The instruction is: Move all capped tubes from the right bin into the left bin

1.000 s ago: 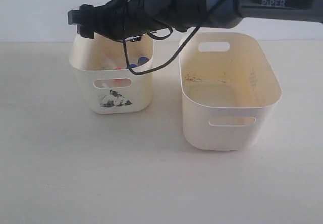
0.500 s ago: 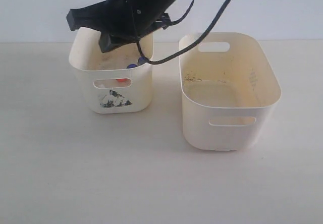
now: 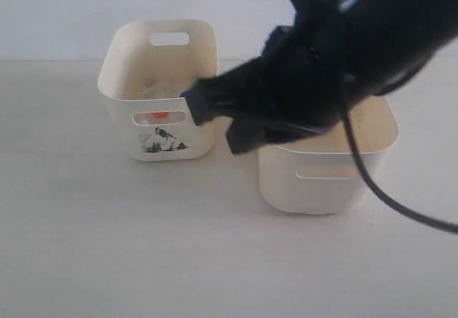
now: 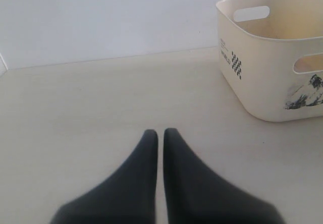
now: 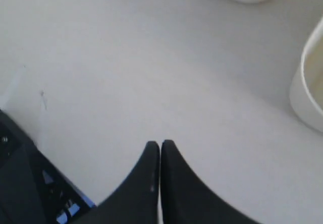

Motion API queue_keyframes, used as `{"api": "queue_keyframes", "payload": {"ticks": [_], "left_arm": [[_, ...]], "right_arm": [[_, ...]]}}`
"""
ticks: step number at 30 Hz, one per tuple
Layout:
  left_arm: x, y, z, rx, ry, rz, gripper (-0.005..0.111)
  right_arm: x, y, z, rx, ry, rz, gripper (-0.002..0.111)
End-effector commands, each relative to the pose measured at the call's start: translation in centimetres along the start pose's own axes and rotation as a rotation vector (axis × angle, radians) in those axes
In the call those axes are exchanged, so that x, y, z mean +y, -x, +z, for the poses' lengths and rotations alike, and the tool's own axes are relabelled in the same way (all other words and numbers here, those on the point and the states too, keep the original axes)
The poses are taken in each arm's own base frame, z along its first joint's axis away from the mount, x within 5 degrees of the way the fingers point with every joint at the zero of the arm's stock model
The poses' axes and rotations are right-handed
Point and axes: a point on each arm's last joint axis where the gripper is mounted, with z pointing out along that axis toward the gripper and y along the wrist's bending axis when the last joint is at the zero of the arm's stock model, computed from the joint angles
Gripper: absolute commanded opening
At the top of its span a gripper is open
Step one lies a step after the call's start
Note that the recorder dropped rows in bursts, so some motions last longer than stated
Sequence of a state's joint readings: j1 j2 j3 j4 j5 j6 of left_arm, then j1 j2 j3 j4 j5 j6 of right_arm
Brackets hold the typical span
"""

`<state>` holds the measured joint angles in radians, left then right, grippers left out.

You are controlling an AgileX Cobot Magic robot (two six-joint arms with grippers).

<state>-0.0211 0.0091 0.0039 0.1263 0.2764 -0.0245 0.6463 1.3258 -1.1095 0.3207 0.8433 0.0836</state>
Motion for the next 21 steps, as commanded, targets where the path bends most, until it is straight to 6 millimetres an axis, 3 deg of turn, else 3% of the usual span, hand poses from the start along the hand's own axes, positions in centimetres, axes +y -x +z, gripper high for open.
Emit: {"api": "queue_keyframes", "payload": {"ticks": [1,9,21], "left_arm": [[0.0,0.3,-0.1,-0.021,-0.001,-0.018,0.004],[0.0,0.3,-0.1,-0.021,-0.001,-0.018,0.004],[0.0,0.3,-0.1,-0.021,-0.001,-0.018,0.004]], "right_arm": [[-0.2,-3.2,-2.0,0.057,0.001,0.006,0.000],[0.2,-4.1,-4.7,0.017,0.026,-0.013,0.000],[0.0,-4.1,-4.7,0.009,0.004,-0.088,0.000]]}}
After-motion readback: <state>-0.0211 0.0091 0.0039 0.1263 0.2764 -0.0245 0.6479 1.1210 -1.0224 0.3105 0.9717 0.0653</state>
